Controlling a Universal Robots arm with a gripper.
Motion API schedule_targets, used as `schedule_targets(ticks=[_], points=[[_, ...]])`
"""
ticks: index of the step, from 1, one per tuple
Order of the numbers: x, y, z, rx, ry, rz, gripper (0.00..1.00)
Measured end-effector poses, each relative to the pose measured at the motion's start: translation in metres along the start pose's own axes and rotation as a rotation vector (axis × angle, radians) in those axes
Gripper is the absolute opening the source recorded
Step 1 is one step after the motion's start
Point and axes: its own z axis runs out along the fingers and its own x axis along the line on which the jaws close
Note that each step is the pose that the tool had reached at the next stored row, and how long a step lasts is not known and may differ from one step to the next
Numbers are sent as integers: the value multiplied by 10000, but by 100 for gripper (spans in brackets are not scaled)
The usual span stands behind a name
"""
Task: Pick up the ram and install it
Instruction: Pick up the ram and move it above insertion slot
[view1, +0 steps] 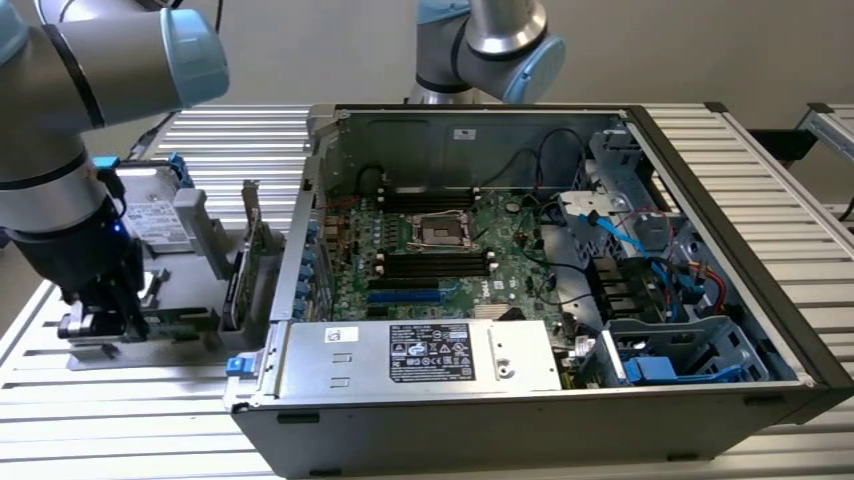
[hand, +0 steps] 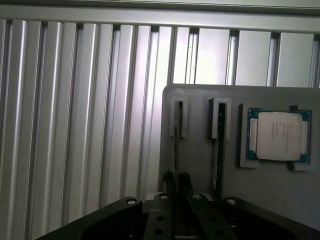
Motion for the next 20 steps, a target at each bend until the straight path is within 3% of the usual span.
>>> schedule_targets(ticks=[20], points=[[18,13,-212,-29,-10,146,15]])
